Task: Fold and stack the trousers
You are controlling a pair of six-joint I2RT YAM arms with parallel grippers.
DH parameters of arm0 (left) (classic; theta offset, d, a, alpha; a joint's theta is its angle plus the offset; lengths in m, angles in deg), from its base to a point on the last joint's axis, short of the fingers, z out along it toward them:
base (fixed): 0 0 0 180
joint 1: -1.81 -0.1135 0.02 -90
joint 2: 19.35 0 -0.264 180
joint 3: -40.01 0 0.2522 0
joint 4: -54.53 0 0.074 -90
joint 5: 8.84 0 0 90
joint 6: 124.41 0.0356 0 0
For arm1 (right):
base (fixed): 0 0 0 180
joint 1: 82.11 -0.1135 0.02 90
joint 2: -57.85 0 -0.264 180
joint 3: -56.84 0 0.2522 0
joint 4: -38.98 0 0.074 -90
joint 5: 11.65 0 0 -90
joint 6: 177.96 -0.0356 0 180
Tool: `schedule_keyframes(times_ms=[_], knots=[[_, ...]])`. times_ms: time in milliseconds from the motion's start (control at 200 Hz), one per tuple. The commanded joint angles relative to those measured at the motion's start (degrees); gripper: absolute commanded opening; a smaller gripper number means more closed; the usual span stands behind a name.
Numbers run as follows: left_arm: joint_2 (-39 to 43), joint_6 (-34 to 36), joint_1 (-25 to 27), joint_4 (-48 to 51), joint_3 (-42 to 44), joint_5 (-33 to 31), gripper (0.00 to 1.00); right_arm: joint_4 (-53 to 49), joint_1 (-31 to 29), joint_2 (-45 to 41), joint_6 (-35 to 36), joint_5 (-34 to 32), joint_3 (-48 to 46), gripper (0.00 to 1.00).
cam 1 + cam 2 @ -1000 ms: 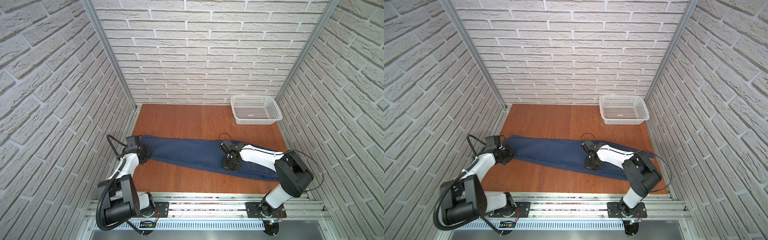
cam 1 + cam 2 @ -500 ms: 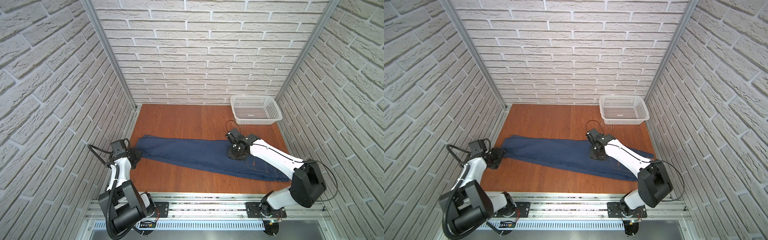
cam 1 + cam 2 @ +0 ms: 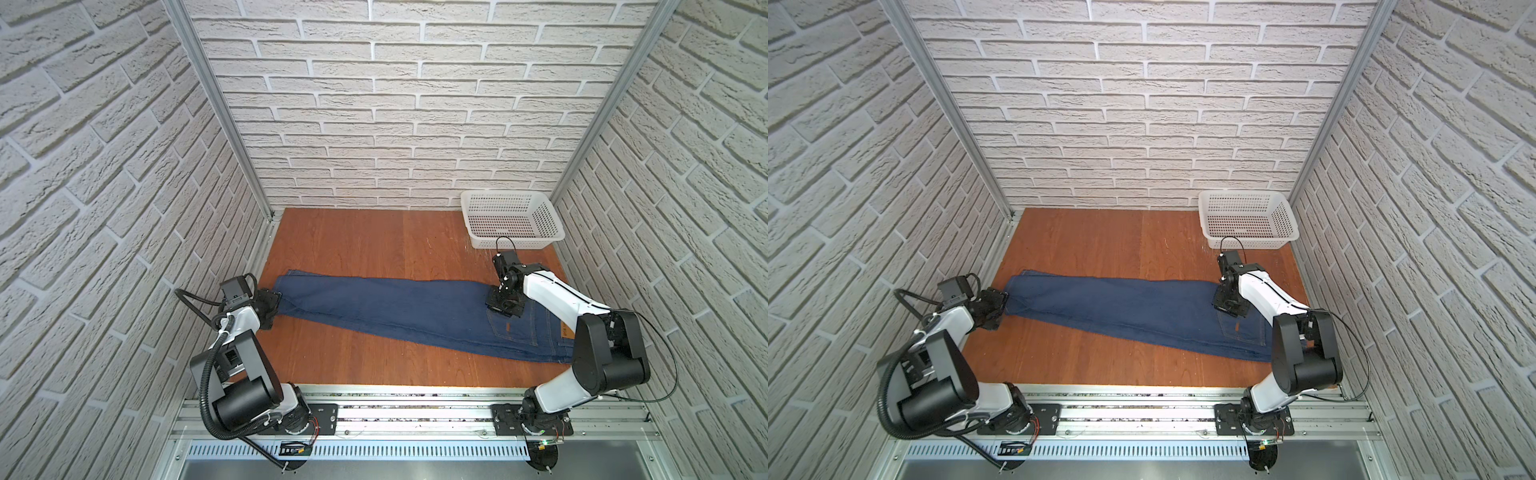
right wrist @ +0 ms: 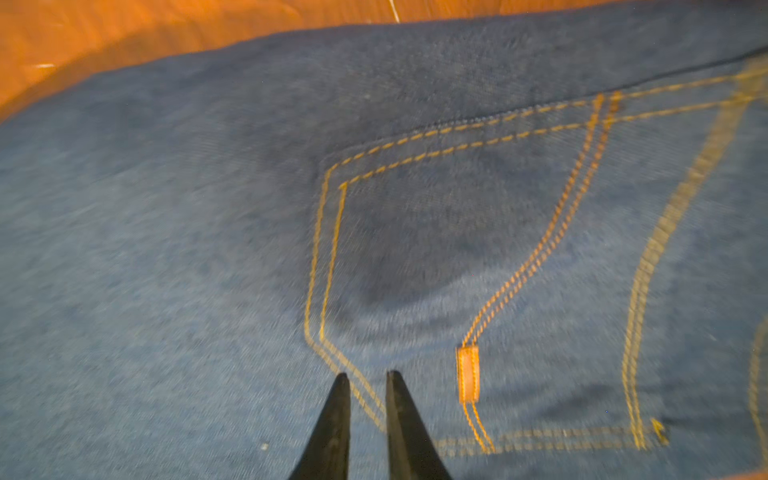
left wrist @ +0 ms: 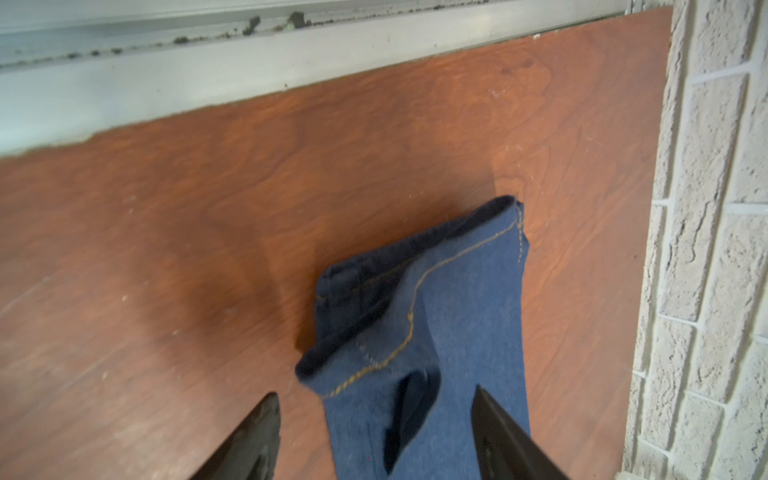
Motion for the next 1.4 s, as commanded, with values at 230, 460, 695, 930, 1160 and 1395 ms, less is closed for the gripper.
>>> schedule_keyframes(times_ms=[230, 460, 695, 930, 1160, 1395], knots=[[-9.5, -1.9, 2.2, -6.9, -5.1, -0.8, 0.54, 2.9, 1.4, 1.0, 1.6, 2.8, -3.0, 0.18], [-9.3, -1.3, 3.7, -4.7, -8.0, 0.7, 0.58, 5.0, 1.4, 1.5, 1.1, 3.9, -6.5, 0.18], [-9.2, 4.3, 3.3, 3.8, -13.6, 1.7, 0.64, 7.6, 1.5, 1.7, 0.9, 5.3, -9.3, 0.18], [-13.2, 7.1, 4.5, 8.4, -18.3, 2.5, 0.66, 9.0, 1.5, 2.5, 1.9, 7.9, -9.8, 0.18], [-15.0, 10.4, 5.8, 14.9, -21.1, -0.8, 0.62, 10.2, 1.5, 3.0, 2.2, 9.7, -10.2, 0.18], [-17.8, 12.5, 7.2, 17.5, -23.0, -3.7, 0.40, 10.6, 1.4, 2.8, 2.4, 10.2, -10.4, 0.18]])
